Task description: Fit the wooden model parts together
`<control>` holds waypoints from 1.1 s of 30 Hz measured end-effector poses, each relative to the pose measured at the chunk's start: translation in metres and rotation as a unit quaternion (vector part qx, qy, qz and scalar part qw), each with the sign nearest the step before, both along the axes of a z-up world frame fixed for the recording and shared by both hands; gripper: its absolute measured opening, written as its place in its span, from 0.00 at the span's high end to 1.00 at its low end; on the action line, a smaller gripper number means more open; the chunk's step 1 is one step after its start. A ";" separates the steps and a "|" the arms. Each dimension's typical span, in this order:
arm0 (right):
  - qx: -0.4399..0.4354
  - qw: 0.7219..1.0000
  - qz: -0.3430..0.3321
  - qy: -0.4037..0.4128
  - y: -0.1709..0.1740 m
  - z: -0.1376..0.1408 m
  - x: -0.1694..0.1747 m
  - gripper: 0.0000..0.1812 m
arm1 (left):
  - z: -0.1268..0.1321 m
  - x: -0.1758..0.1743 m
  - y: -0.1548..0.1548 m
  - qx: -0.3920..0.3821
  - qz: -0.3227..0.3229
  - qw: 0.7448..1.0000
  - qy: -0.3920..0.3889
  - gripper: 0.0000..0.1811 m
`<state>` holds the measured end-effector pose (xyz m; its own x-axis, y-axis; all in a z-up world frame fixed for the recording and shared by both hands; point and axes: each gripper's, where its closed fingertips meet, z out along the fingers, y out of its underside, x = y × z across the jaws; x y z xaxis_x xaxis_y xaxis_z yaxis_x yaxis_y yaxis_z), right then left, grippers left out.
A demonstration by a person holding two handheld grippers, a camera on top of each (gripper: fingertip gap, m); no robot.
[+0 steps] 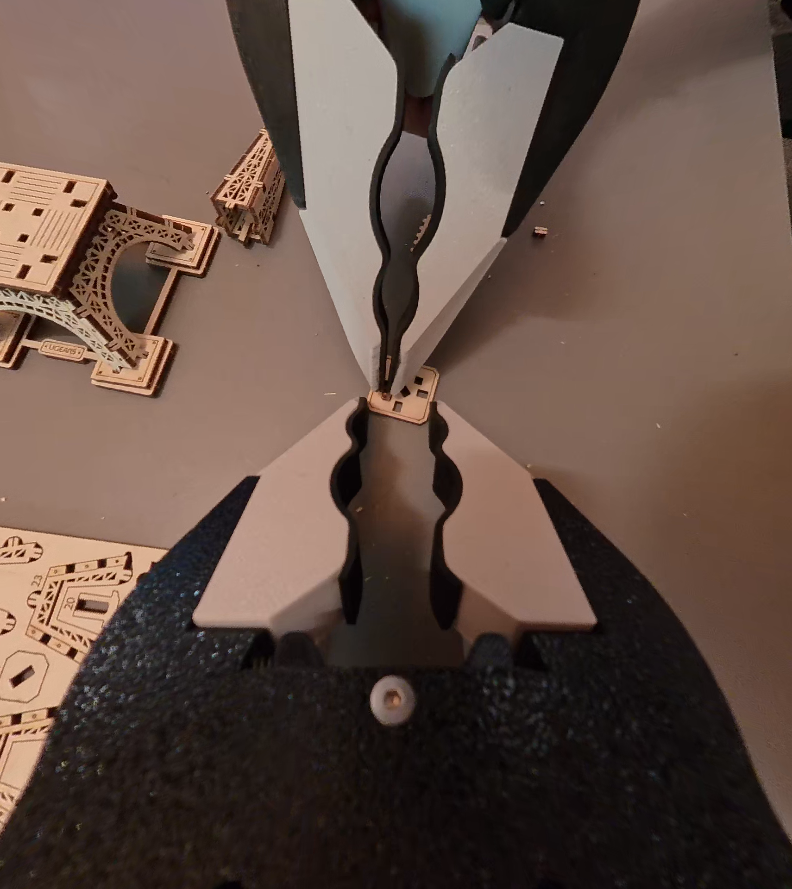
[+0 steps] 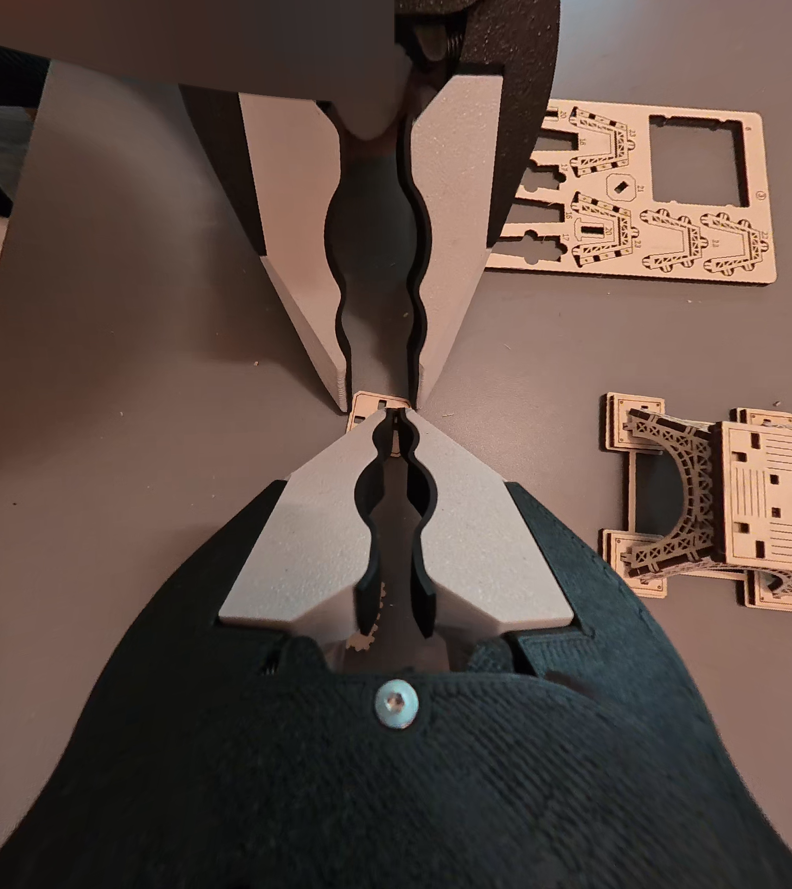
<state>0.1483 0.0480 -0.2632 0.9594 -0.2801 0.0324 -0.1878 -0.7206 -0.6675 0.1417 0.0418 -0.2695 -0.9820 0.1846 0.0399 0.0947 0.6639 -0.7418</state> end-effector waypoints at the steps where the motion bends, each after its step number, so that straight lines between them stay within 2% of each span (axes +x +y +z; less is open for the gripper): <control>1: -0.005 1.000 0.003 0.001 0.000 0.000 0.000 1.00 | 0.000 0.000 0.000 0.000 0.000 1.000 0.000 0.87; 11: -0.084 0.996 0.025 0.000 0.000 -0.002 -0.001 1.00 | 0.000 0.000 0.000 0.001 0.000 1.000 0.002 0.87; 18: -0.109 0.994 0.021 0.002 0.000 -0.003 -0.001 1.00 | 0.000 0.000 0.000 0.001 0.000 1.000 0.002 0.87; 27: -0.103 0.994 0.024 0.027 0.000 -0.003 -0.002 1.00 | 0.000 0.000 0.000 0.000 0.000 1.000 0.001 0.87; 32: -0.085 0.996 0.031 -0.007 0.001 0.000 -0.002 1.00 | 0.000 0.000 0.000 0.000 0.000 1.000 0.001 0.87; 33: -0.067 0.997 0.032 -0.002 0.001 0.001 -0.005 0.96 | 0.000 0.000 0.000 0.000 0.000 1.000 0.000 0.87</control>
